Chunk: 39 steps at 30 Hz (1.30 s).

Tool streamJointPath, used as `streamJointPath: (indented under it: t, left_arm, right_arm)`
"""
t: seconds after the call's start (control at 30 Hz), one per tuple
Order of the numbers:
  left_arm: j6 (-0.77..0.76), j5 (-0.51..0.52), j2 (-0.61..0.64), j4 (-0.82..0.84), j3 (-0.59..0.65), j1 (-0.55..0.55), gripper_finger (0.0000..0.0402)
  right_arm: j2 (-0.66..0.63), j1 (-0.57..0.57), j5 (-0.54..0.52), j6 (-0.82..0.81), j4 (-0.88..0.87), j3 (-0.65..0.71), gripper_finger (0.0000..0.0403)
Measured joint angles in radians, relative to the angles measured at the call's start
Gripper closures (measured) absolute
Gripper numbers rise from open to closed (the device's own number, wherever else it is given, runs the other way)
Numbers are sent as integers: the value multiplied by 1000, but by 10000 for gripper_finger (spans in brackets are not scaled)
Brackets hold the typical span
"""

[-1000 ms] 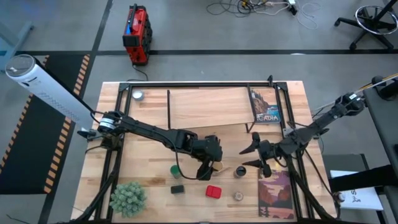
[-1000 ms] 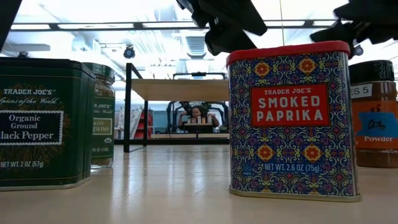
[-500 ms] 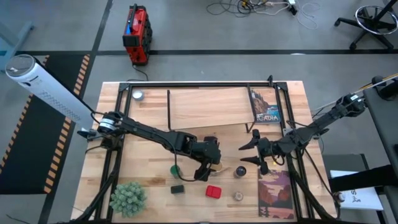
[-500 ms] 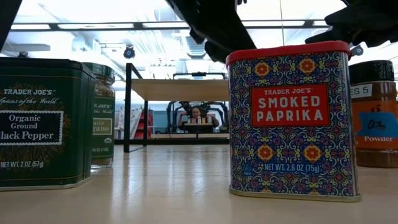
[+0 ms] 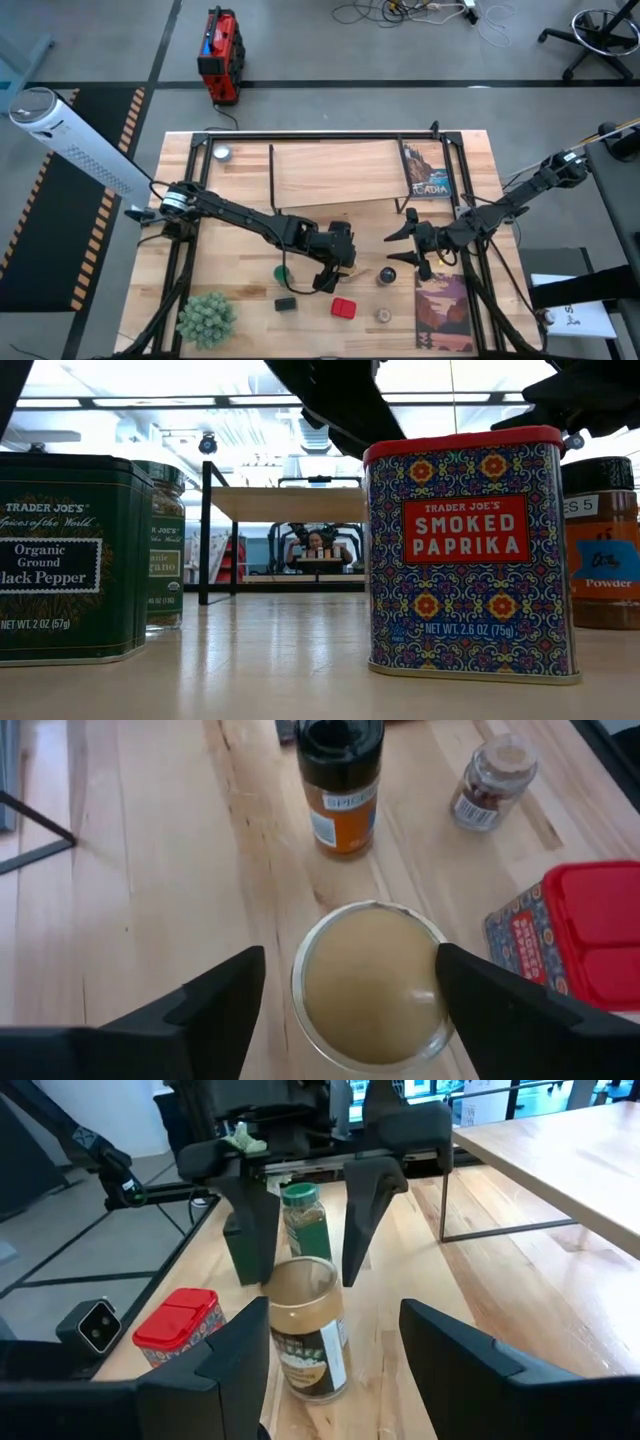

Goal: Shelf spices
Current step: Put the gold seasoning bottle on the shelf

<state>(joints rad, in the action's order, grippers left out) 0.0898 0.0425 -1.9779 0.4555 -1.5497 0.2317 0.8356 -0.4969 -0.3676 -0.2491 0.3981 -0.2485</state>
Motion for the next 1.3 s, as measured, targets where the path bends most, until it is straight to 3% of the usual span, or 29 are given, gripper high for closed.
streamJointPath:
  t: [0.53,0.9,1.13,1.3]
  left_arm:
    - [-2,3,38,81,-26,-20,130]
    - [-295,-34,41,108,-58,-14,114]
    - [-380,-31,41,139,-58,-9,118]
    - [-343,24,29,145,-58,-7,115]
  right_arm:
    - [6,0,0,-15,0,1,204]
    - [6,0,-5,-13,0,1,204]
    - [6,0,-10,-12,1,1,204]
    - [6,0,-10,-9,2,1,204]
